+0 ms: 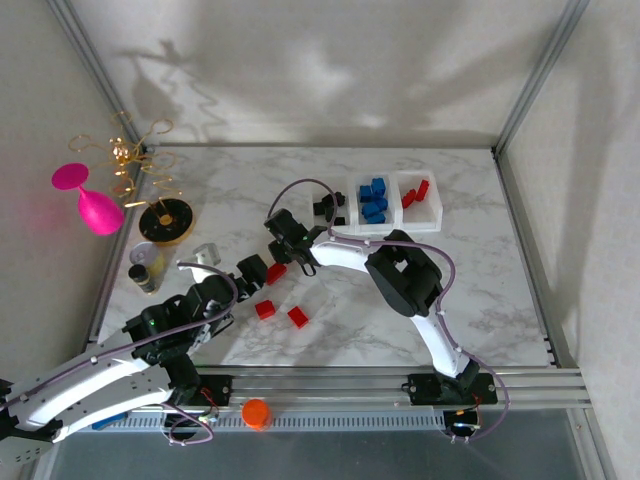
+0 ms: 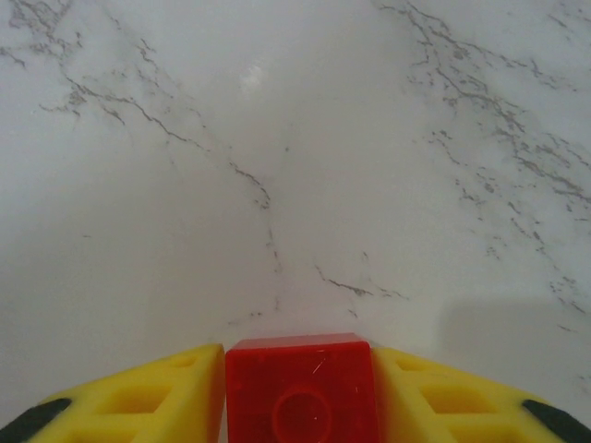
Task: Sort the legos into containers by color
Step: Pick up the lego from the center of the table.
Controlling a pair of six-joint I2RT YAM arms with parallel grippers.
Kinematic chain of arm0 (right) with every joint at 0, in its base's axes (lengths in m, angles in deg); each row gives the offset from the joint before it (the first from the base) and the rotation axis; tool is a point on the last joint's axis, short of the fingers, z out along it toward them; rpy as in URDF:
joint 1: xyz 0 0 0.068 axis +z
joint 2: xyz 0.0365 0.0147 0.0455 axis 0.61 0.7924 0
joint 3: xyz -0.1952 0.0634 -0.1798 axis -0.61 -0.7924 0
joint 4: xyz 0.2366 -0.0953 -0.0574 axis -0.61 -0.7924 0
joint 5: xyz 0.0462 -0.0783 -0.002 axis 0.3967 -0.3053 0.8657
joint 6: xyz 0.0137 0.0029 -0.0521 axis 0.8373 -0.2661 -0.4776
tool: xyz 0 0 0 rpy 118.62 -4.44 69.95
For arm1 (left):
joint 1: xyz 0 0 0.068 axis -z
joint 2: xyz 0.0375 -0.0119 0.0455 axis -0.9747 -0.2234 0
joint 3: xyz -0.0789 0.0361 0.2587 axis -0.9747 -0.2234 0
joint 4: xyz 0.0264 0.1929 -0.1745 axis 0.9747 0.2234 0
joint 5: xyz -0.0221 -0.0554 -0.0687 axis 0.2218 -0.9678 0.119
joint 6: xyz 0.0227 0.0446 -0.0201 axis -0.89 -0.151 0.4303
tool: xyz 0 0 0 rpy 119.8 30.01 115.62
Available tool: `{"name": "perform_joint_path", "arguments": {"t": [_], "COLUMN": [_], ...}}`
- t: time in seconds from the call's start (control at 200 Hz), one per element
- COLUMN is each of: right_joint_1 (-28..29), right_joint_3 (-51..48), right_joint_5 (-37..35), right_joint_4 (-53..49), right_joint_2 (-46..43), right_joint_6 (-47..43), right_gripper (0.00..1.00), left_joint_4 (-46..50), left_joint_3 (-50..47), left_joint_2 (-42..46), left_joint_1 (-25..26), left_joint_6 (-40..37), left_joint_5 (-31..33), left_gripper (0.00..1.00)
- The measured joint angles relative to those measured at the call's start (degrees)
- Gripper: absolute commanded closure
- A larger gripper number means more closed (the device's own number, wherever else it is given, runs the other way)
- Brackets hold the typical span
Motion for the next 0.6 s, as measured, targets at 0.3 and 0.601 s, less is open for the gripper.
{"name": "perform_joint_path", "arguments": {"t": [0.3, 0.601], "right_joint_1": [-1.1, -3.0], "right_joint_3": [-1.6, -9.1], "right_joint_5": [1.4, 2.1], "right_joint_4": [0.3, 0.0], "right_joint_2": [-1.4, -14.4], "right_joint_6": [1.0, 2.5], "right_gripper": [0.78, 0.8], "left_joint_4": [-0.4, -2.3], "left_joint_3": [0.0, 0.0], "left_joint_2": [-1.1, -3.9], "left_joint_1": [0.0, 0.0], "left_joint_6": [0.0, -0.1], "left_joint_5": [-0.1, -2.2], "left_gripper": [0.0, 0.0]}}
